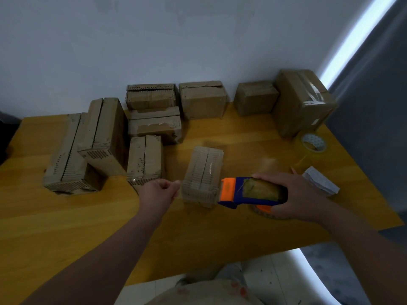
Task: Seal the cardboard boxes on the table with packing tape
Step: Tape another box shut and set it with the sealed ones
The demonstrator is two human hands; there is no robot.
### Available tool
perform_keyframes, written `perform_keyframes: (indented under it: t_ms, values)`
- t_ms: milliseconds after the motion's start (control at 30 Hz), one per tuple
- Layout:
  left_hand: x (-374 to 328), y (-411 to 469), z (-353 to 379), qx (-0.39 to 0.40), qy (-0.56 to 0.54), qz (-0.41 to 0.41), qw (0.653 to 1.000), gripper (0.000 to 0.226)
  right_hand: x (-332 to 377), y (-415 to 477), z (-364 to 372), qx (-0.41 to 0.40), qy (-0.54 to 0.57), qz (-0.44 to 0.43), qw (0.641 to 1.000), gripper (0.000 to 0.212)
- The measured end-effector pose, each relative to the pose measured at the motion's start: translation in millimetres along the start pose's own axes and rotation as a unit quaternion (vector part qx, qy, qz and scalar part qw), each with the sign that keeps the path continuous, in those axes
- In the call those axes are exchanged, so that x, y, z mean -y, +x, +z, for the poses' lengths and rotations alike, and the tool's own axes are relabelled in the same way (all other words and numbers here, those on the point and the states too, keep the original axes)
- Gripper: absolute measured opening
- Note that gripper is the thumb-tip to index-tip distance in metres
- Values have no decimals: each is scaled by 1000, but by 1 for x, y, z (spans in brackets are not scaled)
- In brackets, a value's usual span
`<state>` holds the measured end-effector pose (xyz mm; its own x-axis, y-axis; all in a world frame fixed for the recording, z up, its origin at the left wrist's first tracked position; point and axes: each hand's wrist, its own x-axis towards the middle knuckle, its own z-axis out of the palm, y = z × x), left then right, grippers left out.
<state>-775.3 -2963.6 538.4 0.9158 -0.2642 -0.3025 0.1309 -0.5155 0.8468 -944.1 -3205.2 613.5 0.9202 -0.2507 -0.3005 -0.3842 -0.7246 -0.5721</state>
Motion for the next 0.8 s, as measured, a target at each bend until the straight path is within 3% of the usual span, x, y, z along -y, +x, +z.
perform_keyframes:
  t_ms: [300,600,700,800]
  values:
    - [10,12,8,-12,58,15,998,38,-9,7,10,14,11,-26,1000,77]
    - [17,19,13,37,12,-6,999,28,-27,15,30,-25,42,-30,998,79]
    - [14,21,14,54,51,1,997,26,-31,15,35,-35,37,-32,998,80]
    - [11,29,14,66,159,10,985,29,-36,16,38,-41,42,-30,998,81]
